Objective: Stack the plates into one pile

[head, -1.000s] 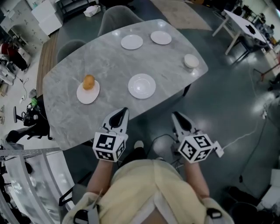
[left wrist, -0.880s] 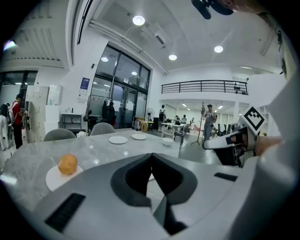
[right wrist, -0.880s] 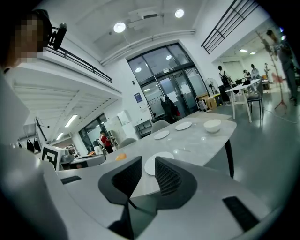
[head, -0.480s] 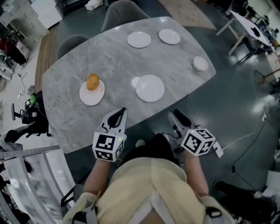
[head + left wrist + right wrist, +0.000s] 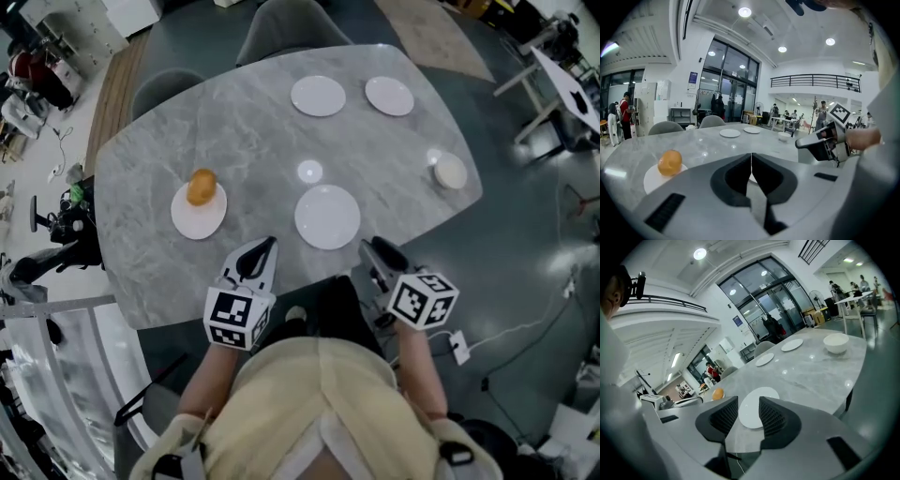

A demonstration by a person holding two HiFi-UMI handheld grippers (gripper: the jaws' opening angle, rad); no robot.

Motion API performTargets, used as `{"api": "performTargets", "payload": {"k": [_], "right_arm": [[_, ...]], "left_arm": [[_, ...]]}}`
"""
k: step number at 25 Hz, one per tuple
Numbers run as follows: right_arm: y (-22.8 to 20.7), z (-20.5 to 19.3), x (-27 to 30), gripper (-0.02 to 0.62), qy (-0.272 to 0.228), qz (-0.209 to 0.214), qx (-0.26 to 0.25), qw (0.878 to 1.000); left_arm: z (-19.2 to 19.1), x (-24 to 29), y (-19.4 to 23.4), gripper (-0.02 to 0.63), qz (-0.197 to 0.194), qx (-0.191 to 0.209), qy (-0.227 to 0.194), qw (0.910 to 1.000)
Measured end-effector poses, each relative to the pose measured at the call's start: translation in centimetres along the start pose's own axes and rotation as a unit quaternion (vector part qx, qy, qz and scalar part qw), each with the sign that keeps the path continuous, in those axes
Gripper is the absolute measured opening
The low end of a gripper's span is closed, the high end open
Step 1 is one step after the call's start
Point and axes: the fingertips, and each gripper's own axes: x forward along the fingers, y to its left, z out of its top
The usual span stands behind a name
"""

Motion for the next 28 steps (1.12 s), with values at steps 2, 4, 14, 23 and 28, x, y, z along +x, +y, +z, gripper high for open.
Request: {"api": "performTargets", "payload": {"k": [2, 4, 14, 23, 28], "right_arm": [[-0.8, 0.6, 1.0, 0.118, 0.017, 0.006, -0.003, 1.0], [-1.4, 0.7, 2.0, 0.118, 0.037, 0.014, -0.003, 0.999], [-4.3, 0.3, 6.1, 0.118, 0.112, 0.046, -0.003, 0.993], [-6.2, -0.7, 9.0, 0.118, 0.182, 0.055, -0.01, 0.982], [-7.1, -1.5, 10.4, 0.118, 0.221, 0.065, -0.015, 0.973]], "left_arm": [[0.4, 1.3, 0.3, 0.003, 0.007, 0.0, 0.001, 1.0], [0.5, 2.3, 0.5, 0.003, 0.015, -0.005, 0.003, 0.9999], [-1.3, 6.0, 1.1, 0.003, 0.043, -0.027, 0.047, 0.9976], [-2.5, 7.1, 1.9, 0.003, 0.08, -0.052, 0.073, 0.9928], [-3.9, 7.7, 2.0, 0.003, 0.104, -0.069, 0.091, 0.9879]]}}
